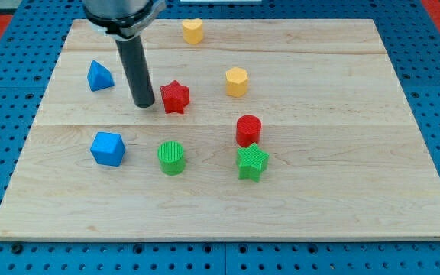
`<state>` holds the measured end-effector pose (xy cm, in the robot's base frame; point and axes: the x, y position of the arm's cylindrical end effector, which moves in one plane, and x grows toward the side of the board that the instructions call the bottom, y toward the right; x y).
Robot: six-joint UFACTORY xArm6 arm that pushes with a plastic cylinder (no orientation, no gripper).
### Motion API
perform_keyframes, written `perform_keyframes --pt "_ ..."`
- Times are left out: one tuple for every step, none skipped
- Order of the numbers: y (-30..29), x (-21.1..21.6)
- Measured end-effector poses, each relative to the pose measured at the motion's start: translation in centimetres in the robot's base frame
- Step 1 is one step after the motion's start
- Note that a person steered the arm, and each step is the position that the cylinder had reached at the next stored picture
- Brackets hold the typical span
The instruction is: Push the red star towards the center
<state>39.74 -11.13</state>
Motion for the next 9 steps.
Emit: perform_keyframes --pt "3.0 0.0" --pt "6.1 0.0" --pt "3.5 -2.2" --pt "0.4 -4.7" --pt "3.3 -4.7" --pt "4.9 -5.2" --pt "9.0 -4.5" --pt "9.7 -2.8" --pt "9.9 -1.9"
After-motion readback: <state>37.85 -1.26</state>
